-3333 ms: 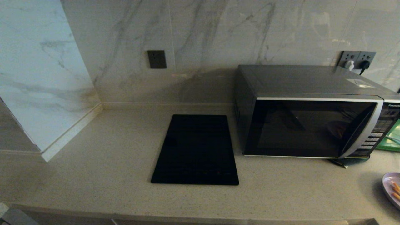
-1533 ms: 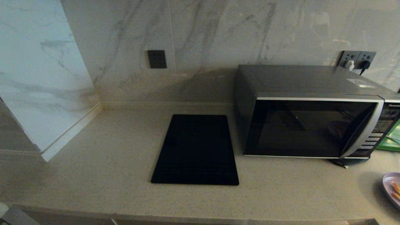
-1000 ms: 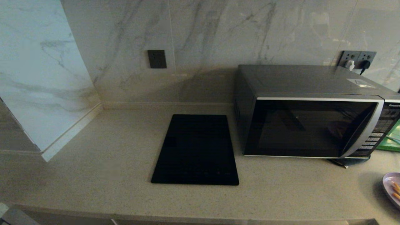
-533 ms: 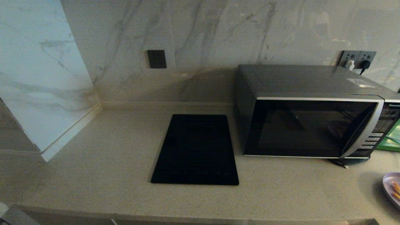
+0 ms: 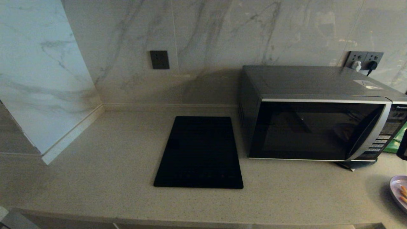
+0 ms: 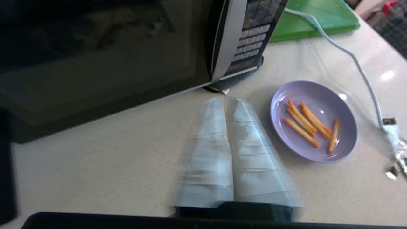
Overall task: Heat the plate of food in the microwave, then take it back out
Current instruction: Open the microwave oven
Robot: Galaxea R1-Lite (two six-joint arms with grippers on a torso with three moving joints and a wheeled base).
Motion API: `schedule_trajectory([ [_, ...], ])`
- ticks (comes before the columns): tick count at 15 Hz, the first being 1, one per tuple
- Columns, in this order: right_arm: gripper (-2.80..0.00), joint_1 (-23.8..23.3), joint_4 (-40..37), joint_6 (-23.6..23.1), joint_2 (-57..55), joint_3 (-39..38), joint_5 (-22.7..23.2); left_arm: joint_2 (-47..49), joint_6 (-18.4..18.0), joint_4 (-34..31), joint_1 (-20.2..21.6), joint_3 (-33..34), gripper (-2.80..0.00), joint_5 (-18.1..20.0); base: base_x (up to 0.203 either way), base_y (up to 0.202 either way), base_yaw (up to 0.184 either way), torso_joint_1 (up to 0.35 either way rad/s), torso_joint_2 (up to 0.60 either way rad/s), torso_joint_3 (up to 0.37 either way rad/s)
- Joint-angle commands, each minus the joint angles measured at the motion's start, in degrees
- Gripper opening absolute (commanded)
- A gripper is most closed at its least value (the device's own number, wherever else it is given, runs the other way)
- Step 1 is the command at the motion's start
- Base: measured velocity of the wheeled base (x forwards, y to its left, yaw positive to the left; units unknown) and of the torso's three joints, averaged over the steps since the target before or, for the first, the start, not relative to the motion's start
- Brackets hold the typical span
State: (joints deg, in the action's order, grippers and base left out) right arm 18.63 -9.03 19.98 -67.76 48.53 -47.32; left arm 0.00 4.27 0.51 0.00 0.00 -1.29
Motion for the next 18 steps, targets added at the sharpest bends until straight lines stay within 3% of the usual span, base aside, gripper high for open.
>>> schedule_trajectory([
  [1, 0.00, -0.6, 0.2, 0.2, -3.6, -0.3, -0.5, 0.0, 0.0, 0.0, 0.0, 0.0, -2.80, 0.0, 0.000, 0.000, 0.000, 0.000, 0.00, 0.000],
  [5, 0.00, -2.9, 2.4, 2.0, -4.7, -0.9, -0.7, 0.1, 0.0, 0.0, 0.0, 0.0, -2.80, 0.0, 0.000, 0.000, 0.000, 0.000, 0.00, 0.000],
  [9, 0.00, -8.1, 12.2, 2.1, -9.0, -3.4, -2.2, 0.0, 0.0, 0.0, 0.0, 0.0, -2.80, 0.0, 0.000, 0.000, 0.000, 0.000, 0.00, 0.000],
  [12, 0.00, -12.0, 23.0, 2.0, -14.5, -6.1, -7.7, 0.0, 0.0, 0.0, 0.0, 0.0, -2.80, 0.0, 0.000, 0.000, 0.000, 0.000, 0.00, 0.000],
  [15, 0.00, -16.4, 30.3, 1.9, -18.5, -9.4, -8.0, 0.0, 0.0, 0.0, 0.0, 0.0, -2.80, 0.0, 0.000, 0.000, 0.000, 0.000, 0.00, 0.000],
  [18, 0.00, -17.5, 35.1, 1.2, -21.7, -12.8, -8.2, 0.0, 0.0, 0.0, 0.0, 0.0, -2.80, 0.0, 0.000, 0.000, 0.000, 0.000, 0.00, 0.000],
])
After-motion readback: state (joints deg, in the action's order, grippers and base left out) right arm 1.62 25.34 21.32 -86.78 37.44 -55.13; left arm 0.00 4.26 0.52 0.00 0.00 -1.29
